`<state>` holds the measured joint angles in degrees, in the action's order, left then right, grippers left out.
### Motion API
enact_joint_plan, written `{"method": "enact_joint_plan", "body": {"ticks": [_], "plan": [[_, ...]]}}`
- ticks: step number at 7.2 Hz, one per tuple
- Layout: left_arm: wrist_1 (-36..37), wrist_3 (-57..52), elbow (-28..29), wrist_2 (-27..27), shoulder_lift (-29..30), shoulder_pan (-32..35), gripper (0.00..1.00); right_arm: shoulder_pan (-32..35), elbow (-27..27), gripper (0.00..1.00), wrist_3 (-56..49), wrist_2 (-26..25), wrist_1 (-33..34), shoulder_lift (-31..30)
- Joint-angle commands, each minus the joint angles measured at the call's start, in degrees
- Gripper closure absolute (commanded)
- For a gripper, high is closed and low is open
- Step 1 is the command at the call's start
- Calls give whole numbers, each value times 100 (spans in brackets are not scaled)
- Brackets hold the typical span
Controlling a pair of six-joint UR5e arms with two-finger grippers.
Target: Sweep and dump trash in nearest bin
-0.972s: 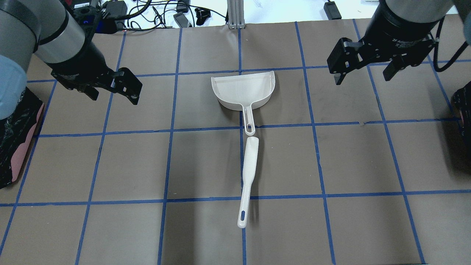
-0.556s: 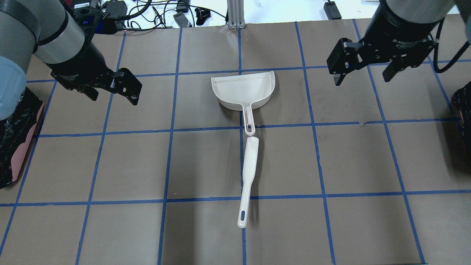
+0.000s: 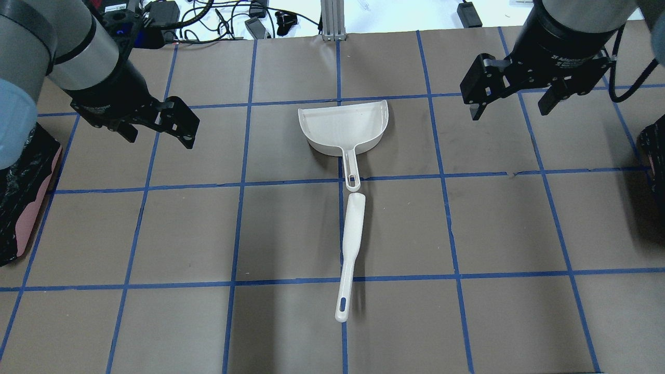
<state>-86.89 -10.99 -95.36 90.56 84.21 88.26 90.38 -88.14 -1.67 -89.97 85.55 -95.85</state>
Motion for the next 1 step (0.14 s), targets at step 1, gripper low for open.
{"method": "enact_joint_plan", "body": {"ticks": [1], "plan": [[-3,0,0,15,-10,7,0,-11,-1,0,8,-11,-81,-3]]}}
